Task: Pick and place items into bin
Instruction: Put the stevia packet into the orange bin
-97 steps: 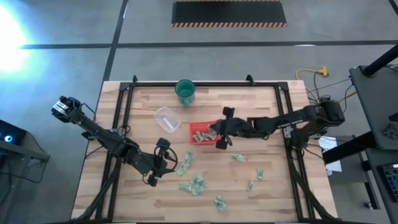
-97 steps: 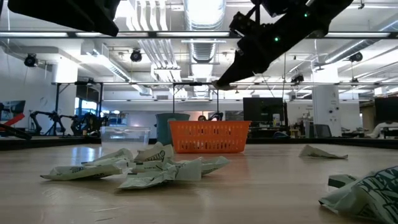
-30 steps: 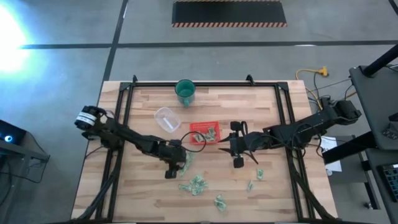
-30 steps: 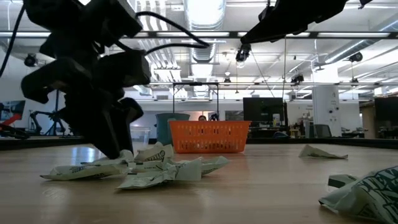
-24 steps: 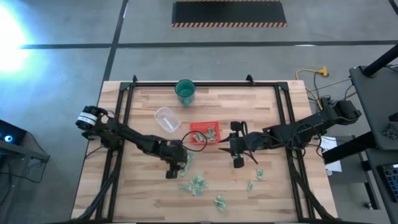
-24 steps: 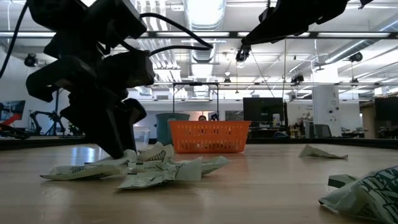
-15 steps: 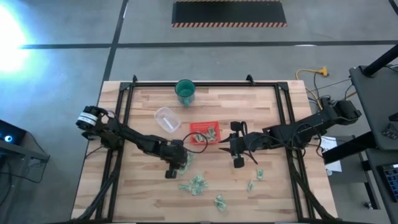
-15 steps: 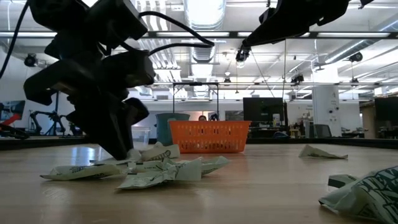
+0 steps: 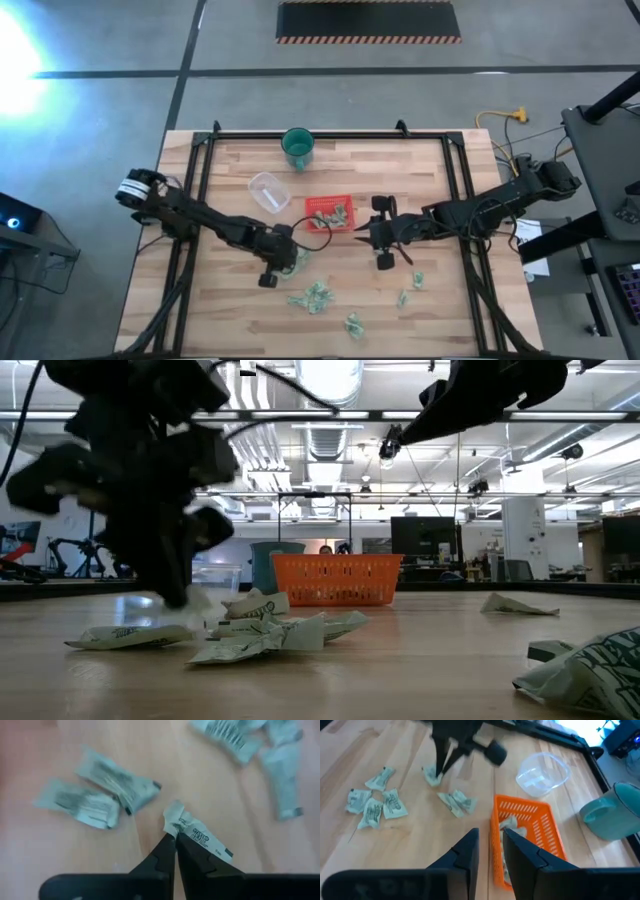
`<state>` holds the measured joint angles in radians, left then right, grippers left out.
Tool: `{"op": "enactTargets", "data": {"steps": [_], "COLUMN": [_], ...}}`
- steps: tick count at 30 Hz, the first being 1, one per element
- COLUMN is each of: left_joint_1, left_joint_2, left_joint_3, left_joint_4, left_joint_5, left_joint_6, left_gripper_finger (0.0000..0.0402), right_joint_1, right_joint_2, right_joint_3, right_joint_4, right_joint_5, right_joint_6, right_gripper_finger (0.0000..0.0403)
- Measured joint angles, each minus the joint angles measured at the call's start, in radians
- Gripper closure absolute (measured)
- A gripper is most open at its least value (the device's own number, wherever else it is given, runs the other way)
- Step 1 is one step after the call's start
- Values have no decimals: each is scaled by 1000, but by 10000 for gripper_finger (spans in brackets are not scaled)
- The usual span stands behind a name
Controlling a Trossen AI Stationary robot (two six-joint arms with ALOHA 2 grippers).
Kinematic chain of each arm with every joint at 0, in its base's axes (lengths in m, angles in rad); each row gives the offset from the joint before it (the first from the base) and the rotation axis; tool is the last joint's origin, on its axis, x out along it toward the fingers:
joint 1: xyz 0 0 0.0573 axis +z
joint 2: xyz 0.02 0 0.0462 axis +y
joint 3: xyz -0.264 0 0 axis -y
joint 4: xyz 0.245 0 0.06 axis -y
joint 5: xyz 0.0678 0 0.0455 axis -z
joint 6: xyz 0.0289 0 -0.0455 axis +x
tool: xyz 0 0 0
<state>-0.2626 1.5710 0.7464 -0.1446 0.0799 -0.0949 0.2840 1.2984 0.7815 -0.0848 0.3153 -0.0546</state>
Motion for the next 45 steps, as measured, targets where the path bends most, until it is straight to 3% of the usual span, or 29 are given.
{"op": "enactTargets", "data": {"steps": [4,10,12,18,22,29,34,45], "left_joint_1": [-10,-29,-20,33,106,223,234,220], "left_joint_2": [-95,-178,-179,-114,-39,60,78,62], "left_joint_3": [-3,-8,-17,-20,-8,13,13,13], "left_joint_4": [-5,85,154,389,481,529,527,508], "left_joint_5": [-76,-477,-549,-554,-557,-558,-550,-525], "left_joint_6": [16,90,133,330,371,364,367,362], "left_gripper_finger": [401,401,401,401,402,402,398,274], "right_joint_1": [0,0,0,0,0,0,0,10], "right_joint_2": [0,0,0,0,0,0,0,0], "right_joint_3": [0,0,0,-1,-2,-5,-9,-78], "right_joint_4": [-44,-116,-132,-151,-151,-153,-186,-233], "right_joint_5": [-1,-1,-1,-1,-1,-1,-1,-13], "right_joint_6": [37,119,139,178,180,179,224,410], "right_gripper_finger": [331,334,333,328,331,339,337,309]}}
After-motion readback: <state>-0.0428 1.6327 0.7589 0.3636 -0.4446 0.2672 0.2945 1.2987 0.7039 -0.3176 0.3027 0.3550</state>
